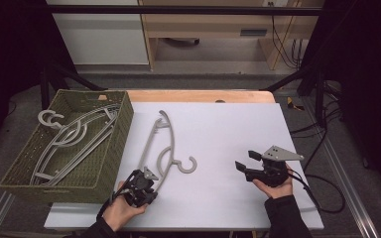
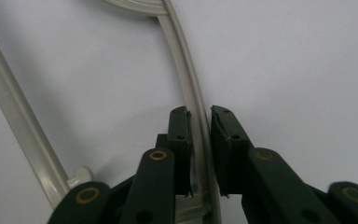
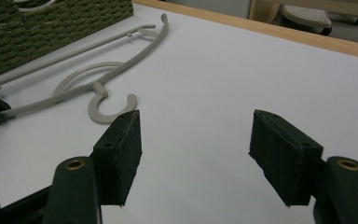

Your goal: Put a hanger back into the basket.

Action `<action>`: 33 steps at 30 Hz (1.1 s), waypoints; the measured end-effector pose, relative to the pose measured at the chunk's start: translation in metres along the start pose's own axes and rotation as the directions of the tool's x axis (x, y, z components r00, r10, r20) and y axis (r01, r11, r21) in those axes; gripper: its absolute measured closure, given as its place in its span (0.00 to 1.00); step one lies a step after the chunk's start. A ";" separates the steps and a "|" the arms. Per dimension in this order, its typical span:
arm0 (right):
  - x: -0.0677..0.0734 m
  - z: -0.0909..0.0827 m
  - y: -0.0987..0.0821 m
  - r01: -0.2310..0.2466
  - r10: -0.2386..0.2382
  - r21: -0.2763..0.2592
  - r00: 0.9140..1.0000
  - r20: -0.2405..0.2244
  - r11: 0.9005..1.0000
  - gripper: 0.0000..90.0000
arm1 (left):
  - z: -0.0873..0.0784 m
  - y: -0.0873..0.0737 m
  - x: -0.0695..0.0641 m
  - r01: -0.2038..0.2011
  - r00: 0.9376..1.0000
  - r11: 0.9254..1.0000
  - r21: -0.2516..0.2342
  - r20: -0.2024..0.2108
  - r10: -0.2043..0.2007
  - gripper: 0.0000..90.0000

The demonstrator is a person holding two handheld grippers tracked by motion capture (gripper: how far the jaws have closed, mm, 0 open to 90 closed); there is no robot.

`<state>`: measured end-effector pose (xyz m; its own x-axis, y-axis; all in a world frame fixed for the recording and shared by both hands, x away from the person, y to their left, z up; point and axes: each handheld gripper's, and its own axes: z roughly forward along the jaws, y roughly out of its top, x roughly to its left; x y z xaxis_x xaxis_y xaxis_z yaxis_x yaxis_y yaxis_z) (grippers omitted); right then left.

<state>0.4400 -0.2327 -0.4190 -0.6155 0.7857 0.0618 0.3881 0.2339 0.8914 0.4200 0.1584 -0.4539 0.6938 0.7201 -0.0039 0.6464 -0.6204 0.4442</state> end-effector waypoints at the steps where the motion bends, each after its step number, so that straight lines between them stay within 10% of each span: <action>1: 0.000 0.000 0.000 -0.001 0.001 -0.001 1.000 0.001 1.000 0.38 | 0.000 0.000 0.000 -0.004 1.000 1.000 -0.003 0.002 0.004 0.88; 7: 0.000 0.000 0.000 0.001 -0.001 0.003 1.000 0.002 1.000 0.38 | 0.000 -0.004 0.005 -0.075 0.992 0.996 -0.044 0.098 0.079 0.91; 10: -0.001 -0.001 0.000 0.006 -0.006 0.003 1.000 -0.001 1.000 0.38 | 0.000 -0.004 0.000 -0.118 0.991 0.992 -0.039 0.057 0.120 0.91; 13: 0.000 -0.001 0.000 0.003 -0.003 -0.001 1.000 0.001 1.000 0.38 | 0.001 -0.004 0.002 -0.091 0.990 0.995 -0.036 0.106 0.094 0.79; 33: -0.002 -0.004 0.001 -0.006 0.006 -0.008 1.000 0.005 1.000 0.37 | 0.000 0.000 -0.008 -0.139 0.990 0.990 -0.014 0.026 0.139 0.92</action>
<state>0.4386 -0.2366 -0.4163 -0.6099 0.7898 0.0652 0.3866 0.2246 0.8945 0.4146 0.1523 -0.4540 0.7849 0.6187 0.0346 0.5395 -0.7097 0.4531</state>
